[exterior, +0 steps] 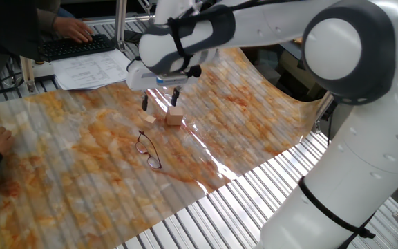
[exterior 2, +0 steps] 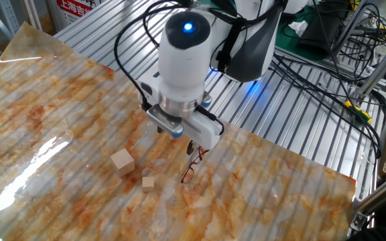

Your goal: Unfold the leg of the glasses (with one hand)

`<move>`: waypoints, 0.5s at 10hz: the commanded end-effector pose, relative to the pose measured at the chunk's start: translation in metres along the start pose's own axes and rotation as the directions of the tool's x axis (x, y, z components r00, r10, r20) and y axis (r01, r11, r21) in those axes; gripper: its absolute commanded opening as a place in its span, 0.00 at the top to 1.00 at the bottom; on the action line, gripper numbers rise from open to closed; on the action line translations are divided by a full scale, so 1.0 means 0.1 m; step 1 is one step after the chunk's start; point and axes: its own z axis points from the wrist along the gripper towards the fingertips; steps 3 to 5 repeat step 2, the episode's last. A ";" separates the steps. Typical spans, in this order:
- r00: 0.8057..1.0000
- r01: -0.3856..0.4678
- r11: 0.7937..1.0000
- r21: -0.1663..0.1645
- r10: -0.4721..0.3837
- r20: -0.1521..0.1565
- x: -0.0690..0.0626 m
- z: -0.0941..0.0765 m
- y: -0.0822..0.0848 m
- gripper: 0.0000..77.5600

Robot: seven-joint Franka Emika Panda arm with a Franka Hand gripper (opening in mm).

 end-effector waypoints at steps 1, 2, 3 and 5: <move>0.997 0.052 0.999 -0.005 -0.052 -0.057 -0.02 -0.02 0.00 0.00; 0.996 0.057 0.998 -0.010 -0.058 -0.066 -0.02 -0.02 0.00 0.00; 0.996 0.057 0.998 -0.010 -0.058 -0.066 -0.02 -0.02 0.00 0.00; 0.996 0.057 0.998 -0.010 -0.058 -0.066 -0.02 -0.02 0.00 0.00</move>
